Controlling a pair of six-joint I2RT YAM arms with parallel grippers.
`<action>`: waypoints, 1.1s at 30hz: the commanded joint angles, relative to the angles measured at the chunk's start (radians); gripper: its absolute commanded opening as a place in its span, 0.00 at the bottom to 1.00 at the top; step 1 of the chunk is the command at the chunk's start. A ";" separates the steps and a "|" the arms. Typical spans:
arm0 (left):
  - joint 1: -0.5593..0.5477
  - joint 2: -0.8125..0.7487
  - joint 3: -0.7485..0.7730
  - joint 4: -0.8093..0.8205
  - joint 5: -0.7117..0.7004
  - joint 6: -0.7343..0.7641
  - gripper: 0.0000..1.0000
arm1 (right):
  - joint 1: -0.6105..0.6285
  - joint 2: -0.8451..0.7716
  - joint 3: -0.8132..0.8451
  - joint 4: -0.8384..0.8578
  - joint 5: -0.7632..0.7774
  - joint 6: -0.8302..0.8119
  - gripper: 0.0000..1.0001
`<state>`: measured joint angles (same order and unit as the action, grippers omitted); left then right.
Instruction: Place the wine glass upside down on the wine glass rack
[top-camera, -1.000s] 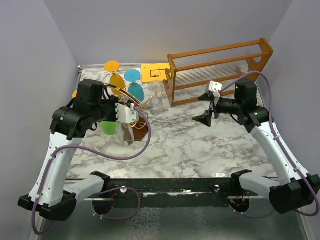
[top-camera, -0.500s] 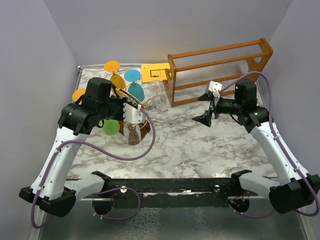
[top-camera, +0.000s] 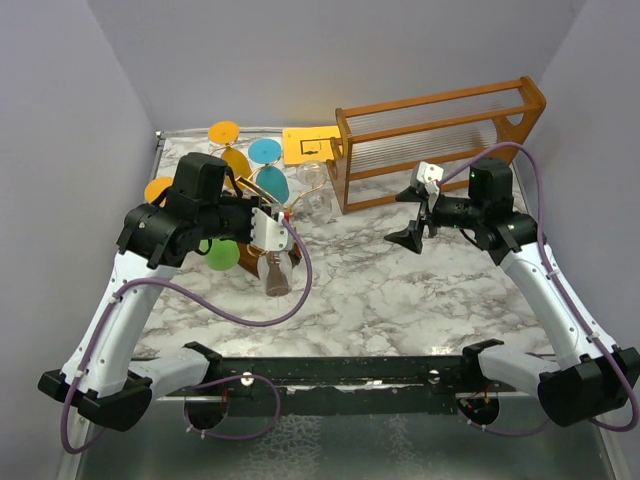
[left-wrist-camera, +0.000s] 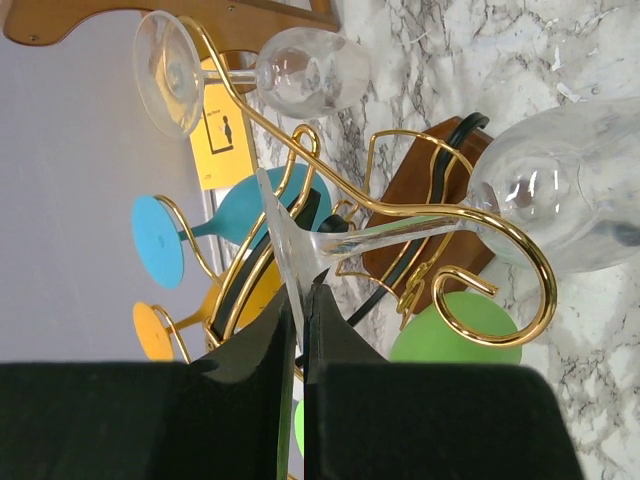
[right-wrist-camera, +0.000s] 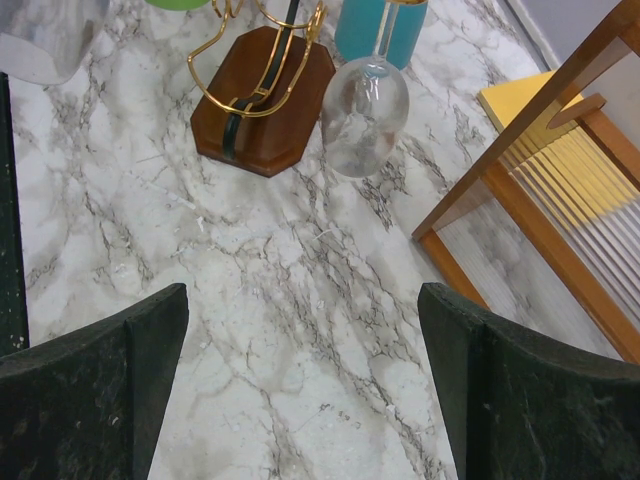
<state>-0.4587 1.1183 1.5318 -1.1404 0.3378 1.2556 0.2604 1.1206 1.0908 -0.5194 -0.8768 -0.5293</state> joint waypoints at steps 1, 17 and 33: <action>-0.005 -0.006 0.040 -0.025 0.064 0.017 0.00 | -0.003 0.005 -0.006 0.018 0.001 -0.008 0.97; -0.005 -0.034 0.082 -0.141 0.056 0.045 0.00 | -0.003 0.013 -0.003 0.012 -0.004 -0.006 0.97; -0.005 -0.059 0.089 -0.203 -0.031 0.058 0.00 | -0.003 0.013 -0.003 0.007 -0.005 -0.011 0.97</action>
<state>-0.4606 1.0840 1.5963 -1.3144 0.3496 1.3014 0.2604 1.1332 1.0908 -0.5201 -0.8768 -0.5297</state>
